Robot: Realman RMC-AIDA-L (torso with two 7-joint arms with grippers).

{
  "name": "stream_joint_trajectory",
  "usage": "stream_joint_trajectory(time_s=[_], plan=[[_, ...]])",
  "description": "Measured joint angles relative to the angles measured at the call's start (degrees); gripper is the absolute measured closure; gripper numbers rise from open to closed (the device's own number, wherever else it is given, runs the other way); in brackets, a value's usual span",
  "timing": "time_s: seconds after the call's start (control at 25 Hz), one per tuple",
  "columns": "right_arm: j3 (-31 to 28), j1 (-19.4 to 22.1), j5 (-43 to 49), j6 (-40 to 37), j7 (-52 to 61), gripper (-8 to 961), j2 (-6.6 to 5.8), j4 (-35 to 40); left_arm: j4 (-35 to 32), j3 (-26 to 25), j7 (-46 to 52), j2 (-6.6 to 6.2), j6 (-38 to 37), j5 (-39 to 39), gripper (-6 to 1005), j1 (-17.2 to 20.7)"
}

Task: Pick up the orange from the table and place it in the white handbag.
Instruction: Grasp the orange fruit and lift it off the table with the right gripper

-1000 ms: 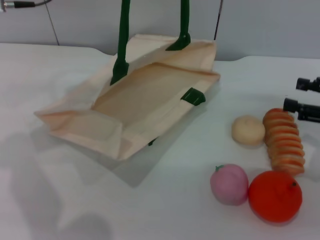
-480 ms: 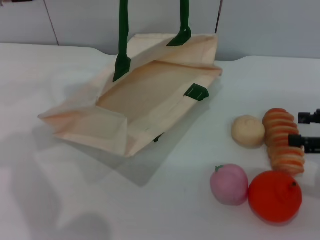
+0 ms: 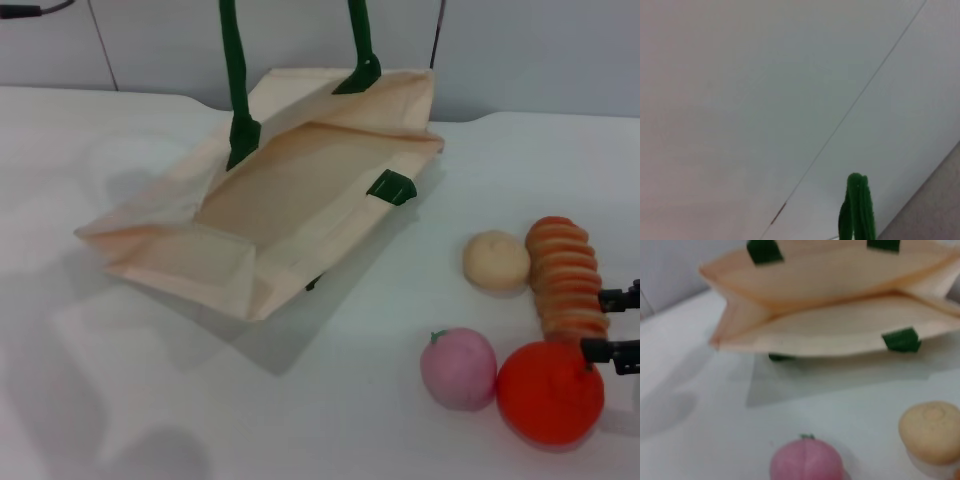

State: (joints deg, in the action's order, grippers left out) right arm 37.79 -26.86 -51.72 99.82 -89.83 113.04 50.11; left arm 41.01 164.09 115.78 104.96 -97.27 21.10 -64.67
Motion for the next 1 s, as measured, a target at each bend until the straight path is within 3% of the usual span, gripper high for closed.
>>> stream_joint_trajectory(time_s=[0.08, 0.16, 0.52, 1.0], plan=[[-0.02, 0.11, 3.18, 0.32, 1.30, 118, 1.97, 4.51, 0.02, 0.00, 0.06, -0.12, 0.20, 0.27, 973, 0.31], [-0.09, 0.07, 5.26, 1.76, 2.09, 119, 2.97, 7.14, 0.03, 0.00, 0.04, -0.16, 0.46, 0.77, 973, 0.54], [-2.69, -0.33, 4.95, 7.98, 1.61, 122, 2.76, 7.91, 0.04, 0.00, -0.04, -0.20, 1.22, 1.65, 973, 1.10], [1.43, -1.03, 6.95, 4.29, 2.20, 128, 3.27, 5.34, 0.04, 0.00, -0.04, -0.28, 2.01, 1.66, 972, 1.31]])
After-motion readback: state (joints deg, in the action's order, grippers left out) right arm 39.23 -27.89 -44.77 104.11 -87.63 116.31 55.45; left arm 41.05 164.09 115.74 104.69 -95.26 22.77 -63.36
